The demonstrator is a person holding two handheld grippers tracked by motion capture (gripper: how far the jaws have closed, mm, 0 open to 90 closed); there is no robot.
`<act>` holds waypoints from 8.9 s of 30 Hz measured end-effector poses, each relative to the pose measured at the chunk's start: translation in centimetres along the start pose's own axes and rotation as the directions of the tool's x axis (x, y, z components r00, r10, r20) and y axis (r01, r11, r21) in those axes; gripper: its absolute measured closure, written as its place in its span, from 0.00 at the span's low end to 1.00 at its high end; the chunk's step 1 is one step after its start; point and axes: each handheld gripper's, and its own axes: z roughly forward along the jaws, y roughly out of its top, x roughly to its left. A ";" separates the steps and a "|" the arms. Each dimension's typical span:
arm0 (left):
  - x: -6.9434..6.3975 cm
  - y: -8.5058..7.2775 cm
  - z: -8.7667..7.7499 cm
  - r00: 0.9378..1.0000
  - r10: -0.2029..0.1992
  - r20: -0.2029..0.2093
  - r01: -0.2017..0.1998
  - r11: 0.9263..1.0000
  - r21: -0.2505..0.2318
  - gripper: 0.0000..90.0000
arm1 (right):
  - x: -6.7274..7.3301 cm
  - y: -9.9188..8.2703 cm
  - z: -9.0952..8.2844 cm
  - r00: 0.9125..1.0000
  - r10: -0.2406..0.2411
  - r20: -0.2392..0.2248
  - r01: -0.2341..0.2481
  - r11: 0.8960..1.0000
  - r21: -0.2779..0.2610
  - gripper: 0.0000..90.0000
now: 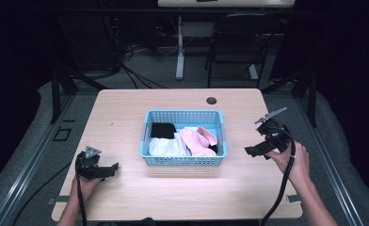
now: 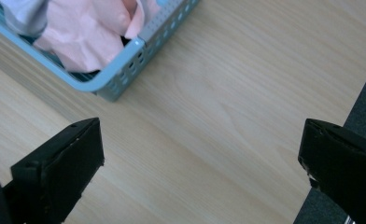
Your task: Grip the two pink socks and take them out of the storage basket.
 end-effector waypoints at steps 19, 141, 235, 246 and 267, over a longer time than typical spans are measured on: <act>0.0 0.0 0.0 1.000 0.000 0.000 0.000 1.000 0.000 0.01 | 3.1 6.0 1.0 0.995 -0.082 -0.048 0.081 0.996 -0.035 0.00; 0.0 0.0 0.0 1.000 0.001 0.001 -0.001 1.000 0.002 0.01 | 4.0 10.6 0.9 0.993 -0.054 -0.109 0.048 0.997 -0.060 0.88; 0.0 0.0 0.0 1.000 0.000 0.000 0.000 1.000 0.002 0.01 | -7.2 -2.9 9.4 0.958 0.288 -0.012 -0.280 0.939 0.200 0.69; 0.0 0.0 0.0 1.000 0.000 0.000 0.000 1.000 0.002 0.01 | -6.3 -1.4 5.2 0.962 0.271 -0.024 -0.269 0.960 0.076 0.20; 0.0 0.0 0.0 1.000 0.000 0.000 0.000 1.000 0.002 0.01 | -2.2 1.6 2.0 0.984 0.139 -0.113 -0.141 0.990 -0.016 0.00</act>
